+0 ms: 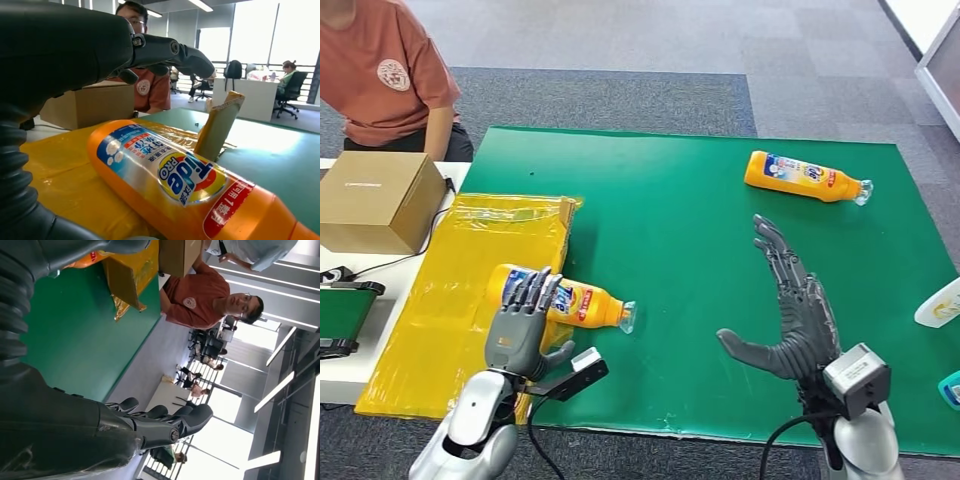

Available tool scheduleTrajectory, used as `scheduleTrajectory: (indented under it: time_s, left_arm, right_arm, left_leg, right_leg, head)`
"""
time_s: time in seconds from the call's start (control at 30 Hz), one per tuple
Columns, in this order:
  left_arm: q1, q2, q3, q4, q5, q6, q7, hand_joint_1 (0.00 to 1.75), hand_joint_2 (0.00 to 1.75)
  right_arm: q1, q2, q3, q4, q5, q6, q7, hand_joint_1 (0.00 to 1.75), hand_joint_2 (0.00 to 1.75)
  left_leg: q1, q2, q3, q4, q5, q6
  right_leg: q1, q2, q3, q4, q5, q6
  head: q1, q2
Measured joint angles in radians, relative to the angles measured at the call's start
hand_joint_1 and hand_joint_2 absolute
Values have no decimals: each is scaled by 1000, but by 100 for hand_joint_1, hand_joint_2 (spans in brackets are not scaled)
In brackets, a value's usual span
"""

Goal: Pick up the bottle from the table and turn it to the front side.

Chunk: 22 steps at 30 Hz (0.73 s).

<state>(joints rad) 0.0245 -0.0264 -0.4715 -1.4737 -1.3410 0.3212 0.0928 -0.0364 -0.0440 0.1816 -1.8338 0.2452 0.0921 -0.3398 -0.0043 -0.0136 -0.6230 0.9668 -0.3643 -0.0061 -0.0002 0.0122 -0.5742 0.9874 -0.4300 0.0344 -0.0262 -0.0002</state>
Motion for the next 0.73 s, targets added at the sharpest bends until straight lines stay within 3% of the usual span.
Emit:
scheduleTrajectory:
  time_s: [0.03, 0.13, 0.3, 0.43, 0.53, 0.63, 0.73]
  left_arm:
    - [7, -1, 0, -9, 24, 14, -13, 0, 0]
    - [32, -3, 0, -54, 145, 58, -82, 0, 0]
    - [91, 1, 1, -199, 570, 77, -300, 0, 0]
    - [141, 10, 15, -323, 835, 38, -418, 0, 175]
    - [171, 15, 39, -379, 1008, -52, -490, 0, 175]
    - [219, 14, 107, -418, 1343, -256, -578, 0, 175]
    - [262, 1, 205, -431, 1497, -452, -605, 0, 175]
  right_arm:
    - [3, -1, 0, 0, 1, 0, 0, 0, 175]
    - [17, -5, 0, -1, 8, -7, 1, 0, 175]
    - [60, -12, 0, -19, 21, -36, -11, 0, 175]
    - [94, -14, 0, -44, 28, -52, -24, 0, 175]
    - [108, -14, 2, -56, 4, -41, -35, 0, 175]
    - [127, -15, 11, -65, -94, 17, -59, 0, 175]
    - [154, -15, 15, -69, -206, 81, -74, 0, 175]
  left_leg:
    - [0, 0, 0, 0, 0, 0]
    - [0, 0, 0, 0, 0, 0]
    - [0, 0, 0, 0, -1, 0]
    - [0, 0, 0, 0, -1, 0]
    - [0, 0, 0, 0, -2, 0]
    - [0, 0, 0, 0, -2, 0]
    - [0, 0, 0, 0, -2, 0]
  right_leg:
    - [0, 0, 0, 0, 0, 0]
    - [0, 0, 0, 0, 0, 0]
    - [0, 0, 0, 0, 0, 0]
    - [0, 0, 0, 0, -1, 0]
    - [0, 0, 0, 0, -2, 0]
    - [0, 0, 0, 0, -2, 0]
    - [0, 0, 0, 0, -2, 0]
  head:
    - [0, 0]
    - [0, 0]
    - [0, 0]
    - [0, 0]
    - [0, 0]
    - [0, 0]
    - [0, 0]
